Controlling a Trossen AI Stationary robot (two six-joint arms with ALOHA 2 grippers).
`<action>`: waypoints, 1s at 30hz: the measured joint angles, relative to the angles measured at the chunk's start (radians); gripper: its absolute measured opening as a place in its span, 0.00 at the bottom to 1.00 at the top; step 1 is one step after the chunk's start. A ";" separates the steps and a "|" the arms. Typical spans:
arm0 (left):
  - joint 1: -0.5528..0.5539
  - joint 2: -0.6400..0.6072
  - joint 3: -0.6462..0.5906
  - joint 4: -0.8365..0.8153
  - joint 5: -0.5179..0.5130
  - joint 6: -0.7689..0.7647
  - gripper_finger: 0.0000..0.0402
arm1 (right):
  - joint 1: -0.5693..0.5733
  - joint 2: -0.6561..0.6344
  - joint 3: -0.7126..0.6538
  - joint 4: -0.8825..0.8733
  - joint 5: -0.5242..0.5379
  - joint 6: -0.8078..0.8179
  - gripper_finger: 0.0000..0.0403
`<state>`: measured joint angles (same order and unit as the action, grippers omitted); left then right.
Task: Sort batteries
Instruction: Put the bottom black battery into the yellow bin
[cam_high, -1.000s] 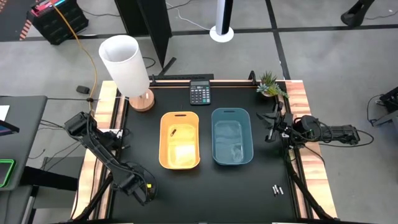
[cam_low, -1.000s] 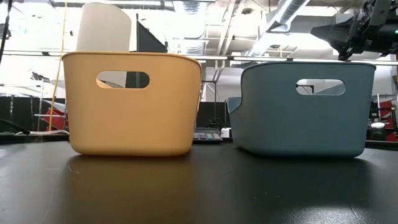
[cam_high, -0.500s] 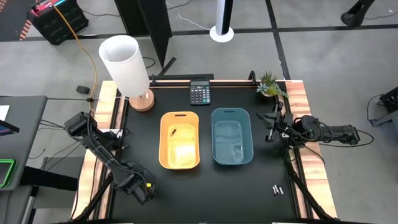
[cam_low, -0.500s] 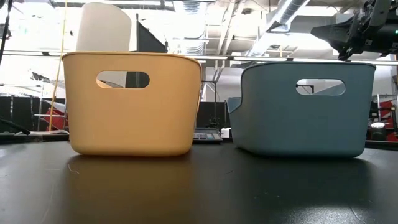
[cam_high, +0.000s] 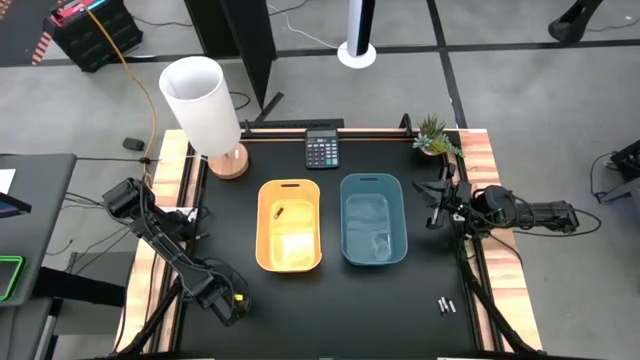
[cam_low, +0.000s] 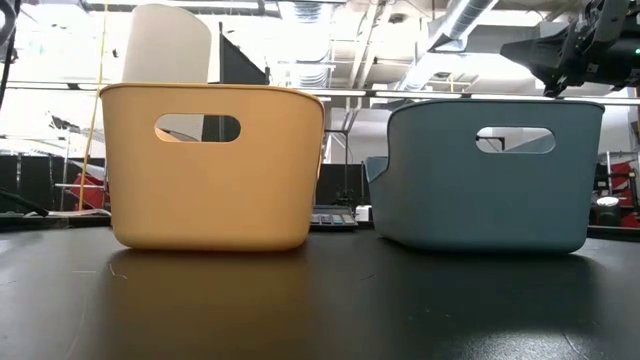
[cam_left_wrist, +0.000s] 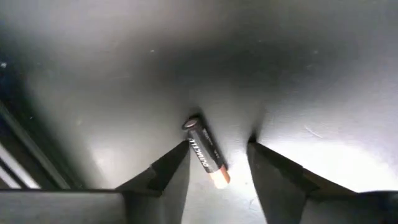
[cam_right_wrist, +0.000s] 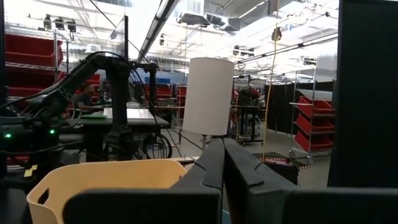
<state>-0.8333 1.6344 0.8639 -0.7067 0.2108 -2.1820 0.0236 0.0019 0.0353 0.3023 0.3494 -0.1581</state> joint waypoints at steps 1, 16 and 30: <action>0.000 0.000 0.000 -0.002 -0.003 0.006 0.31 | 0.000 0.000 0.000 0.000 0.000 0.000 0.06; -0.006 0.002 -0.002 0.008 -0.058 0.109 0.04 | 0.000 0.000 0.000 -0.001 0.000 0.000 0.06; -0.006 -0.004 0.042 -0.052 -0.084 0.181 0.04 | 0.000 0.000 0.000 0.001 0.000 0.000 0.06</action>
<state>-0.8394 1.6306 0.9059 -0.7588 0.1263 -2.0009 0.0237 0.0017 0.0353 0.3035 0.3492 -0.1577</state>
